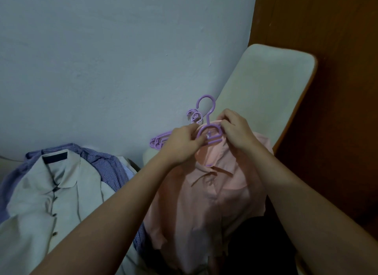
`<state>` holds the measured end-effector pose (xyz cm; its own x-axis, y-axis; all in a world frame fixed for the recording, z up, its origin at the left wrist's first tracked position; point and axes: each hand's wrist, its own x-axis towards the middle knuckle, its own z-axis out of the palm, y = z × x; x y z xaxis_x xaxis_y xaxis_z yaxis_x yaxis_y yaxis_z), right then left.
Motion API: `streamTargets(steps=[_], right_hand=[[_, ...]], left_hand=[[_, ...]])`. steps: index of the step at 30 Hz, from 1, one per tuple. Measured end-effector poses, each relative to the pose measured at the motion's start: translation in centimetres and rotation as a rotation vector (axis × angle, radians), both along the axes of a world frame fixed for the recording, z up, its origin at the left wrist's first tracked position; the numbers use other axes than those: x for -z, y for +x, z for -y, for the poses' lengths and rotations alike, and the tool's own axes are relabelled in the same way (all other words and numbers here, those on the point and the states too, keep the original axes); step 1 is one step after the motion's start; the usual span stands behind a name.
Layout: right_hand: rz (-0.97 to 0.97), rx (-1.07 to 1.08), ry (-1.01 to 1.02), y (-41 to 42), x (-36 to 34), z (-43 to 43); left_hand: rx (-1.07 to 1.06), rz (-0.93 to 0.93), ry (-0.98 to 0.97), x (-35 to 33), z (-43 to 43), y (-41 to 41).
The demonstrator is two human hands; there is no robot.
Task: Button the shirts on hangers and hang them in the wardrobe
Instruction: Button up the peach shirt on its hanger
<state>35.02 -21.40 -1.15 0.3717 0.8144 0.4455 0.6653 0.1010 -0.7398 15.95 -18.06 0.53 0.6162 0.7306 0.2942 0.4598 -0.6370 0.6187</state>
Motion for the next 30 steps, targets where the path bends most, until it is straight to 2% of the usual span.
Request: streamTargets(steps=[6,9,13,18,24,30], right_hand=[[-0.132,-0.160,-0.174,-0.5,0.3,0.6],[-0.063,-0.202,-0.321,0.1,0.7,-0.4],[-0.092,-0.048,-0.410,2.2,2.3,-3.9],[0.032,0.094,-0.443,4.3,4.8,-9.1],[0.084,0.083,-0.608,7.1,8.5,-15.4],[0.196,0.004,-0.790,8.0,12.1,-18.7]], left_hand=[[-0.052,0.020,0.031,2.3,-0.2,0.0],[-0.066,-0.010,0.065,4.6,-0.6,-0.1],[-0.178,-0.051,0.118,7.3,-2.1,-0.4],[-0.266,-0.101,0.153,9.2,-5.3,-0.2],[-0.294,-0.151,-0.033,12.7,-10.4,0.2],[-0.361,-0.062,-0.235,16.0,-13.9,0.4]])
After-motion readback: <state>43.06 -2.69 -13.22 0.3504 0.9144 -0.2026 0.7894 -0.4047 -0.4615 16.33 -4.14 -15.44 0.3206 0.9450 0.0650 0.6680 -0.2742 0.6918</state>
